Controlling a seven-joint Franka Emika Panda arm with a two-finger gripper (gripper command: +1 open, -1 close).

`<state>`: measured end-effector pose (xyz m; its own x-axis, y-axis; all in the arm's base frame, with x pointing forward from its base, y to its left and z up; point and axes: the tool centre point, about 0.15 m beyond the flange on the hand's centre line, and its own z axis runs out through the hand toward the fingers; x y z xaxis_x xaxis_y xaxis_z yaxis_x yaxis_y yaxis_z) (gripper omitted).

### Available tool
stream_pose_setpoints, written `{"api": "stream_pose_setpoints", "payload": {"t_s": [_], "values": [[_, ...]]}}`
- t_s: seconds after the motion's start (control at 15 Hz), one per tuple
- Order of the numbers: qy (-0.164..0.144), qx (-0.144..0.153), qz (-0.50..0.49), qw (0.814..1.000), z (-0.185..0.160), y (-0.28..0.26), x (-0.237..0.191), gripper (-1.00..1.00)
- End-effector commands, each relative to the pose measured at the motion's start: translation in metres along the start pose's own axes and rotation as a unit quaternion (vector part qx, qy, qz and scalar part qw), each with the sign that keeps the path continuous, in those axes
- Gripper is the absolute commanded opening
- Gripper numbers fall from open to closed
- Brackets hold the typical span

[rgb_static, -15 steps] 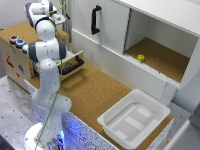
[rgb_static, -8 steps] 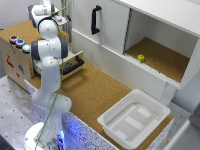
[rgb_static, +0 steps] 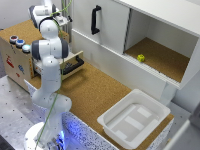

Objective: Push the pink block inside the drawer

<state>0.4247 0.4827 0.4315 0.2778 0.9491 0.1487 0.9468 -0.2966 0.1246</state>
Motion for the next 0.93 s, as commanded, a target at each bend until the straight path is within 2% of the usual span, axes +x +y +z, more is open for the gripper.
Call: {"api": "stream_pose_setpoints", "payload": {"t_s": [0.0,0.87], "values": [[-0.063,0.000,0.021,0.998,-0.001,0.015,-0.006,-1.00],[-0.083,0.023,0.079,0.993,-0.002,0.006,-0.084,-1.00]]}}
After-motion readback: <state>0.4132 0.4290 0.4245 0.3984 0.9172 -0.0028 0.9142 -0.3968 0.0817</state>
